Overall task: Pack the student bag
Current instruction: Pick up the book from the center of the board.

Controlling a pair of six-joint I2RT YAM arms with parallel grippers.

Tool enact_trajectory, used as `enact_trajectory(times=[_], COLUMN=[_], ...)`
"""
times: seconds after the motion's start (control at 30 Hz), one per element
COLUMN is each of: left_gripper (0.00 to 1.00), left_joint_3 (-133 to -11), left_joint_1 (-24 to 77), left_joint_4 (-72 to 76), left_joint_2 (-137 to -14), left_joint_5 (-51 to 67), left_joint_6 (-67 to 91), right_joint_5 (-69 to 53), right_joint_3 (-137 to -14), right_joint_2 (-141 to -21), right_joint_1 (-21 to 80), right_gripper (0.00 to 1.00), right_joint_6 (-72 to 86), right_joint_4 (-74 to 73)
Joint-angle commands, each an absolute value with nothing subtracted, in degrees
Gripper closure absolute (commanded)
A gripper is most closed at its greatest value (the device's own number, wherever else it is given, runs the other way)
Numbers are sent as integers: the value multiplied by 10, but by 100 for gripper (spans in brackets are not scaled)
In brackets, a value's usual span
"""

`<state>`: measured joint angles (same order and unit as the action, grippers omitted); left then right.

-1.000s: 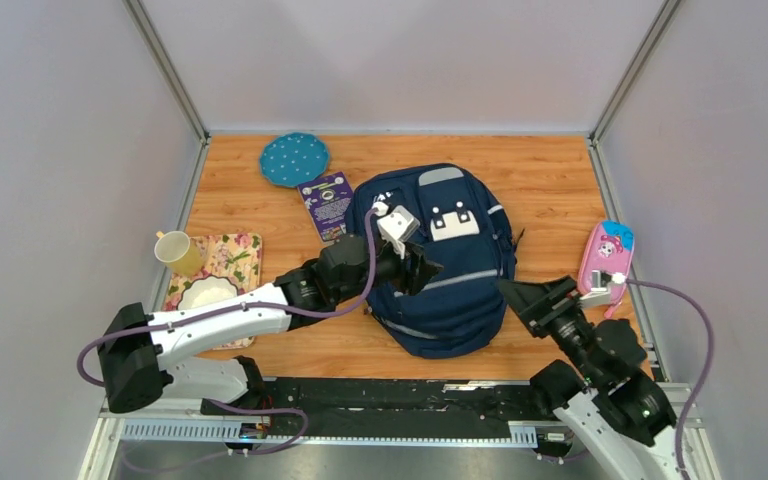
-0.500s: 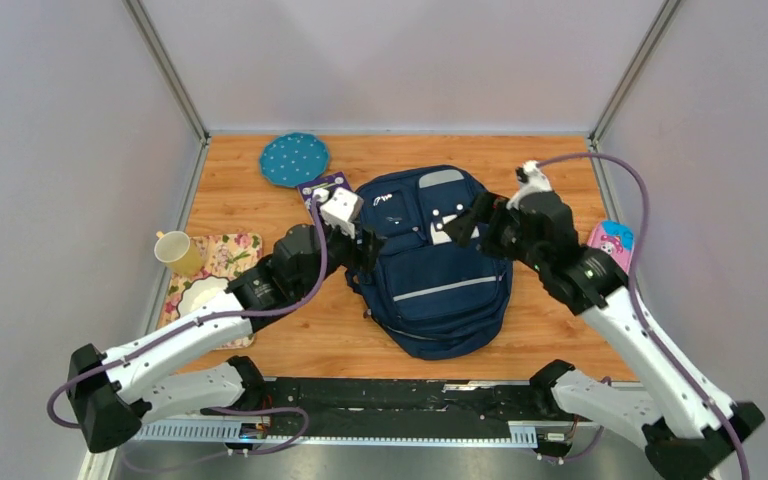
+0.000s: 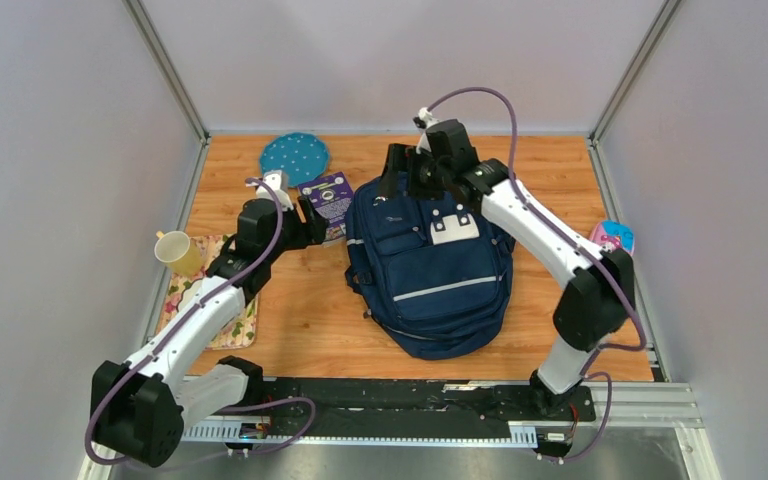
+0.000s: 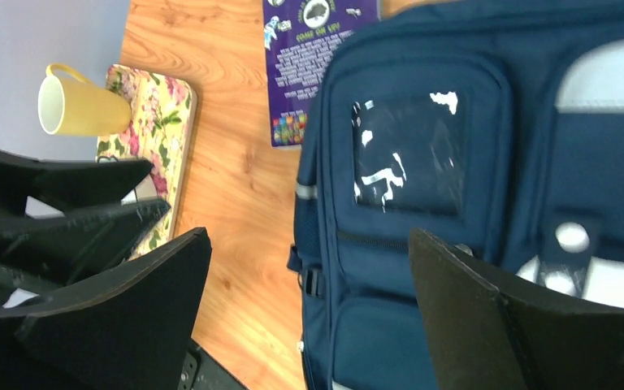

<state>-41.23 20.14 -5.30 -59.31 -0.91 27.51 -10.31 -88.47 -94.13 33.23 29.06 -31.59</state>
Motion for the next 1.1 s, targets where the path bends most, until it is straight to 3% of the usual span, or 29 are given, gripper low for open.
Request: enact_trajectory(times=[0.0, 0.17, 0.27, 0.4, 0.53, 0.7, 0.83, 0.97, 1.07], left_gripper=[26, 26, 26, 26, 26, 26, 26, 26, 26], left_joint_3=[-409, -394, -381, -374, -357, -366, -363, -366, -359], left_joint_1=[178, 149, 147, 142, 124, 117, 113, 111, 110], left_joint_4=[-33, -19, -4, 11, 44, 34, 40, 36, 56], left_joint_2=[-611, -635, -646, -664, -685, -708, -720, -730, -741], left_joint_5=[39, 62, 67, 37, 43, 47, 47, 55, 68], left_joint_6=[315, 334, 340, 352, 369, 359, 363, 363, 371], right_joint_5=[-169, -169, -139, -185, -156, -130, -91, -50, -38], right_joint_3=[-987, -1140, -1167, -1249, -1310, -1474, -1427, -1495, -1468], right_joint_2=[-1038, -1161, -1205, -1264, -1309, -1451, -1459, -1498, -1498], right_joint_1=[332, 333, 333, 335, 344, 344, 345, 344, 347], right_gripper=[6, 6, 6, 11, 9, 7, 4, 4, 4], right_joint_6=[257, 234, 227, 228, 223, 212, 222, 214, 231], right_joint_4=[-301, -362, -376, -381, -364, -400, -305, -322, -301])
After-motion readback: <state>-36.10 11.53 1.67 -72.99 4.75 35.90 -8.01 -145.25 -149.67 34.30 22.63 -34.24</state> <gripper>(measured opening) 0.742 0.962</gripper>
